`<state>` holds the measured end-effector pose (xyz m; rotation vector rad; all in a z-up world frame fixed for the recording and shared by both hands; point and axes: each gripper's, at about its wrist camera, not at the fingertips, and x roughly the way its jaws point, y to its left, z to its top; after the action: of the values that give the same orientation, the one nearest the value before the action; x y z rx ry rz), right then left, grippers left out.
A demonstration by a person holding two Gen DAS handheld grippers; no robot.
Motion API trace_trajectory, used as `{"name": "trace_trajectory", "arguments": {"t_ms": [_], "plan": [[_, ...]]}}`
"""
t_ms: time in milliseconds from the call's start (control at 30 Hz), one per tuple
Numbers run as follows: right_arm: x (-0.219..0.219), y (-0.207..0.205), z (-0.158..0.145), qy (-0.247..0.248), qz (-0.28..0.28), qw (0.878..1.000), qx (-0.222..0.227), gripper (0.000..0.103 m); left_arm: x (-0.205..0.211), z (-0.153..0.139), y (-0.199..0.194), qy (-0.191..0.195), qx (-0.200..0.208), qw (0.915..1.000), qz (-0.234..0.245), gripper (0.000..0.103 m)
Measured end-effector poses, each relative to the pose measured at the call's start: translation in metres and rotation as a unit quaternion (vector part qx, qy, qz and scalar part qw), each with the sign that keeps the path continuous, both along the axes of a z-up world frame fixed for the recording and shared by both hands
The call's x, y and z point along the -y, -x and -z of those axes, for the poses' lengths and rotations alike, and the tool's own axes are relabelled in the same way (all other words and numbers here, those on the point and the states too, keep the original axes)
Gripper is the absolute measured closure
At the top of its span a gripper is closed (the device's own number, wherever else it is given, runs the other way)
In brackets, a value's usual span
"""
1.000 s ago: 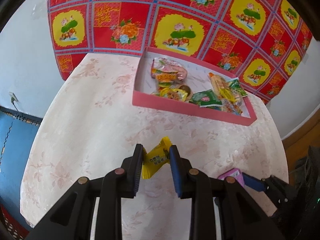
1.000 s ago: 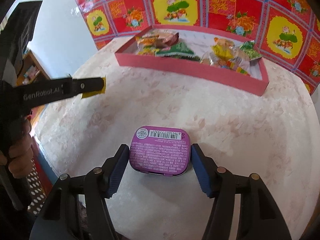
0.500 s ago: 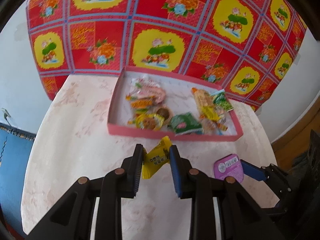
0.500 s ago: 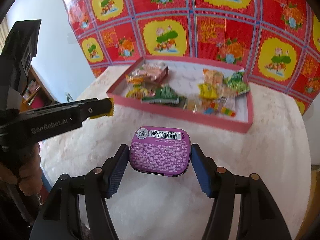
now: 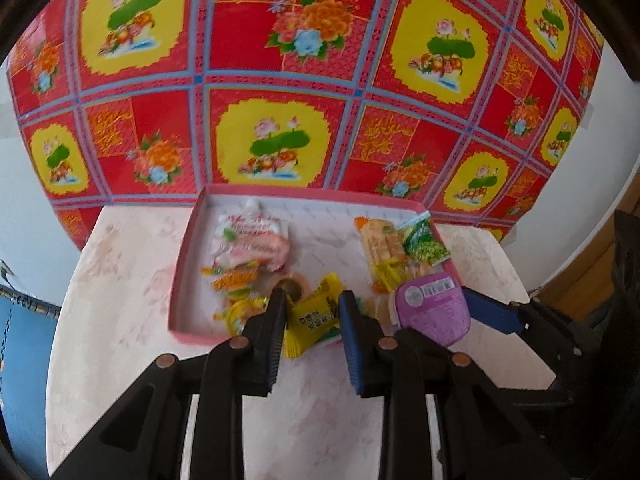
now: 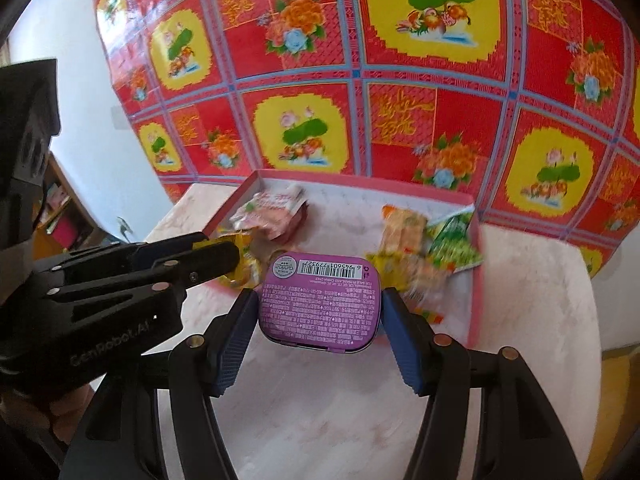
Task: Organize snacks
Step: 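Carry the yellow packet with the left gripper while the right carries the purple tin into the box, then open the left gripper releasing the yellow packet while the right releases the purple tin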
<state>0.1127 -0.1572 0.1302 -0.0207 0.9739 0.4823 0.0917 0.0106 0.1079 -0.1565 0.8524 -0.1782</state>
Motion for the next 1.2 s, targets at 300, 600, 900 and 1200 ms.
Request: {"name": "trace_trajectory", "arguments": {"t_ms": [300, 600, 900, 1200], "plan": [[0.010, -0.036, 0.021, 0.004, 0.019, 1.000, -0.013, 0.039, 0.003, 0.013, -0.032, 0.005, -0.014, 0.9998, -0.012, 0.075], [0.007, -0.058, 0.046, 0.015, 0.024, 0.999, -0.026, 0.039, -0.001, 0.036, -0.053, -0.004, -0.025, 0.9993, -0.028, 0.075], [0.003, -0.072, 0.064, 0.022, 0.022, 0.999, -0.027, 0.039, -0.004, 0.054, -0.069, 0.001, -0.037, 0.9988, -0.030, 0.075], [0.006, -0.074, 0.065, 0.010, 0.022, 0.999, -0.030, 0.039, 0.002, 0.050, -0.072, 0.002, -0.036, 0.9991, -0.021, 0.063]]}}
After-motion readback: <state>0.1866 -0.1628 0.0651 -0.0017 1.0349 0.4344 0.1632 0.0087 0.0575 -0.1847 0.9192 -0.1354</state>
